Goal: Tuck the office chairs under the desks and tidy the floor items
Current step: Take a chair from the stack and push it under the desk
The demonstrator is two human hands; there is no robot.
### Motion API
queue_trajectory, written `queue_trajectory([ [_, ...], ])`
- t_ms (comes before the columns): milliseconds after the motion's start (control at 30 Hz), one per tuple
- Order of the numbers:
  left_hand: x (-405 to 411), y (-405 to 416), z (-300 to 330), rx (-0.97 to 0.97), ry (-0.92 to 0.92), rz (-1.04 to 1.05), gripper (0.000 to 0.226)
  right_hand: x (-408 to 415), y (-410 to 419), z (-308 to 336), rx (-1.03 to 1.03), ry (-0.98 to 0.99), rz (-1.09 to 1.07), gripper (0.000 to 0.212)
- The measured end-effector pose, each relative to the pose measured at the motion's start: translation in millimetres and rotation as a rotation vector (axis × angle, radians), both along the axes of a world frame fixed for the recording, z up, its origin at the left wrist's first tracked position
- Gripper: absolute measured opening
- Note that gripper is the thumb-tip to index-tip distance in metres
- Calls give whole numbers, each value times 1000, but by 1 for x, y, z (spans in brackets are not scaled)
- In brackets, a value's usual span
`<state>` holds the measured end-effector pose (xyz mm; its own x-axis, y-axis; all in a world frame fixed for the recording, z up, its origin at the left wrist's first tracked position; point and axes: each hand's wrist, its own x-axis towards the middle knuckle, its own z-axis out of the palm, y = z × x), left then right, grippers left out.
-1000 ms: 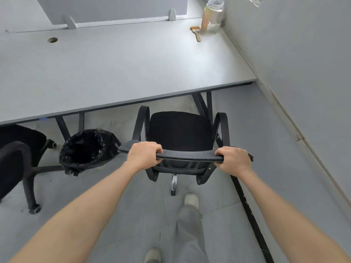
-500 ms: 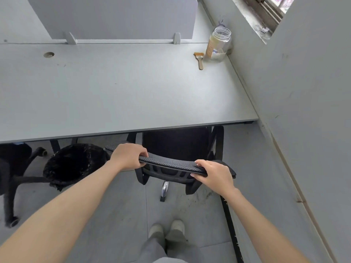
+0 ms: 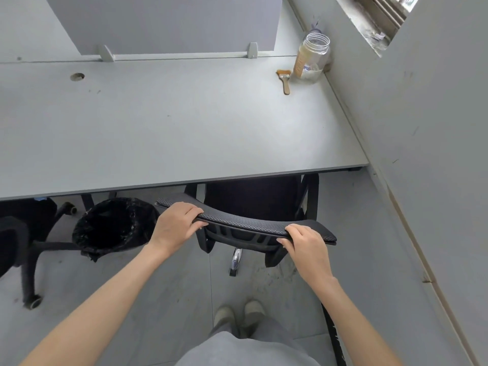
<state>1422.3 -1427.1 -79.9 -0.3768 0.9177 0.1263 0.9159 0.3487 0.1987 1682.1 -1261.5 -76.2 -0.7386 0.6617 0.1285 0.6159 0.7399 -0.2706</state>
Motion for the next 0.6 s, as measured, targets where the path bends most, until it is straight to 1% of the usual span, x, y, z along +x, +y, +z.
queue_trajectory([
  [67, 2, -2, 1, -4, -19, 32, 39, -1, -3, 4, 43, 49, 14, 26],
  [167, 9, -9, 1, -5, -48, 67, 26, -3, -5, 8, 74, 69, 48, 25],
  [267, 19, -18, 0, 9, -64, 124, 26, -2, -1, 7, 26, 68, 81, 23],
  [367, 32, -24, -2, 20, -40, 152, 27, 2, 10, 5, -24, 61, 118, 21],
  [467, 46, -28, -1, 25, -67, 216, 27, 1, 24, 2, -53, 27, 186, 24],
  [600, 60, -36, -4, 51, -131, 319, 26, -7, 37, 2, -124, -23, 222, 30],
])
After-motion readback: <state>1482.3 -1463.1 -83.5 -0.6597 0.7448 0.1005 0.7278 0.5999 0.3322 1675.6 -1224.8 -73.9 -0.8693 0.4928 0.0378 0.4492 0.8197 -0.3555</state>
